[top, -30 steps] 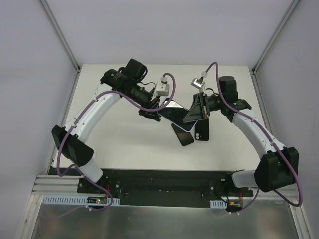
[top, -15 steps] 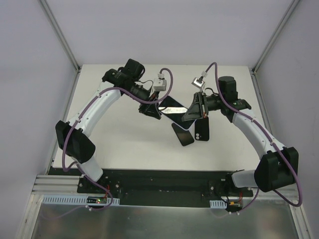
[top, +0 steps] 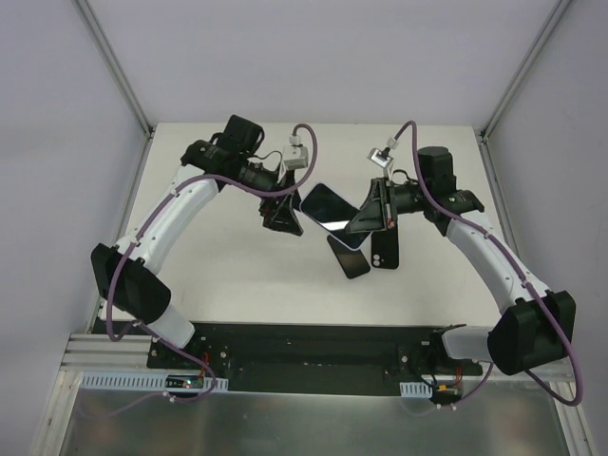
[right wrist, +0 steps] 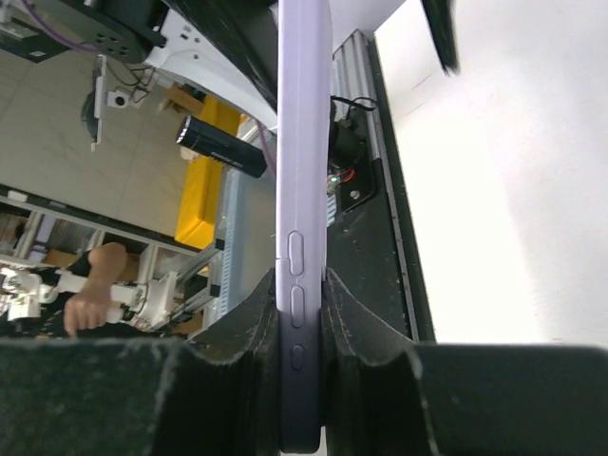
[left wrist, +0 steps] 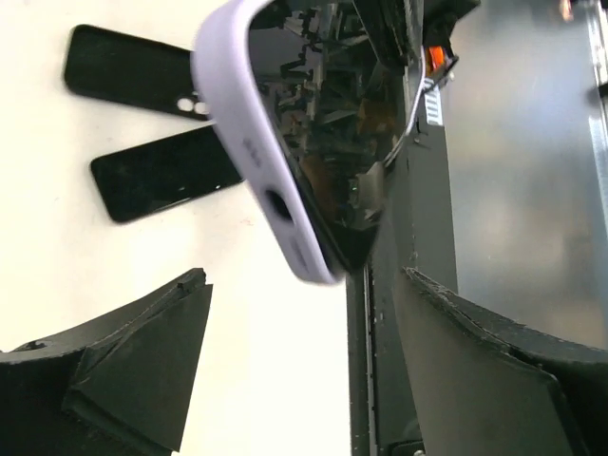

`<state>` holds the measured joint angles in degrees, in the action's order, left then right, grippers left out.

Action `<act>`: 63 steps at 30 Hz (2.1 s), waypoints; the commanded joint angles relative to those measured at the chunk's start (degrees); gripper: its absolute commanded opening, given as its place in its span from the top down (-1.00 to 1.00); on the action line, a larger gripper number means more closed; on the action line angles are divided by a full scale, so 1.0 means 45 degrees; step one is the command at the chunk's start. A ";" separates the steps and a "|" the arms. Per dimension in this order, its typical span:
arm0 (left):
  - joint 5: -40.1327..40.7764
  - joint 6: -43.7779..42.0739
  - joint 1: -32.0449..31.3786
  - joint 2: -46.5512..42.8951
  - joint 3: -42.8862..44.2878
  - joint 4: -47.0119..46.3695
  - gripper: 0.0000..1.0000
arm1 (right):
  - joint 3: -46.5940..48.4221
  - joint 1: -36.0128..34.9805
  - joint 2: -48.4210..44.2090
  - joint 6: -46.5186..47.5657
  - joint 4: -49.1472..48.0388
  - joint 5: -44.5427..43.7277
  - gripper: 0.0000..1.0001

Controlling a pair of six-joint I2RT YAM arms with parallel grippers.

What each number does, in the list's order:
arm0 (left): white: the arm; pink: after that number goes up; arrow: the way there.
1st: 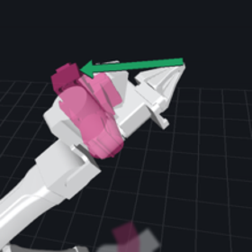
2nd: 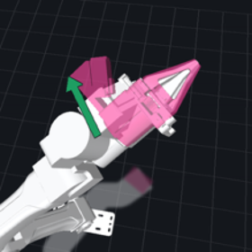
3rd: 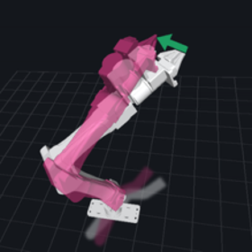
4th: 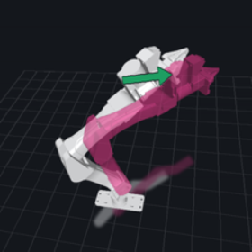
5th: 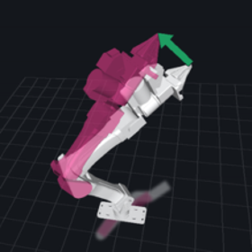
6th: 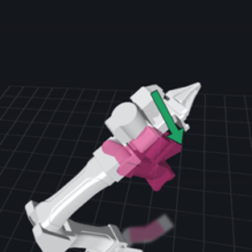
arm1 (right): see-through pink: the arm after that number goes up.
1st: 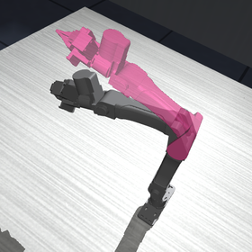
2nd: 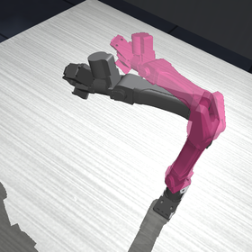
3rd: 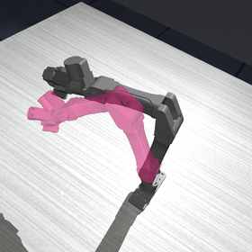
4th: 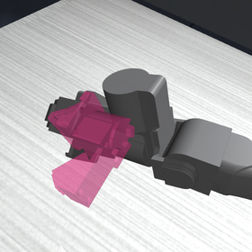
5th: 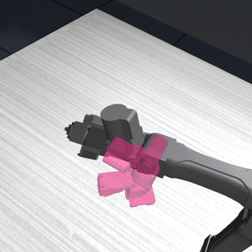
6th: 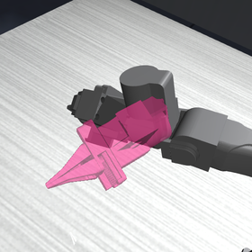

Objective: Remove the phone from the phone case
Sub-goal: Remove the phone case from the phone.

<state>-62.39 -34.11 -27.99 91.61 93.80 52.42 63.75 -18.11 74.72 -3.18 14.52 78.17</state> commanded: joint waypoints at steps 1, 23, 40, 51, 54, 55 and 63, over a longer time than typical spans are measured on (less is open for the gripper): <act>-0.0626 0.2029 0.1139 -0.1373 0.0346 -0.0302 -0.60 | 0.0834 0.0079 -0.0491 0.1956 0.1225 -0.0436 1.00; -0.1037 1.3262 0.1571 -0.1081 -0.0140 -0.4519 -0.42 | 0.0952 0.0157 -0.0451 0.1898 0.1206 -0.0985 1.00; -0.1214 1.4474 0.1044 -0.1296 -0.1371 -0.6337 -0.40 | 0.0951 0.0177 -0.0354 0.1859 0.1128 -0.1043 1.00; -0.1272 1.4474 0.0946 -0.1569 -0.1606 -0.6611 -0.40 | 0.0971 0.0216 -0.0256 0.1800 0.1089 -0.1160 1.00; -0.1272 1.4396 0.0966 -0.1706 -0.1625 -0.6630 -0.40 | 0.0971 0.0216 -0.0217 0.1839 0.1147 -0.1219 1.00; -0.1233 1.4377 0.0966 -0.1764 -0.1625 -0.6650 -0.40 | 0.0971 0.0216 -0.0198 0.1898 0.1205 -0.1258 1.00; -0.1155 1.4181 0.0946 -0.2097 -0.1782 -0.6650 -0.40 | 0.1049 0.0235 -0.0119 0.2171 0.1440 -0.1375 1.00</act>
<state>-66.02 30.39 -22.96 85.10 86.28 24.25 64.82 -17.43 74.74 5.19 22.68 70.32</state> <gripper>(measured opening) 0.702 0.209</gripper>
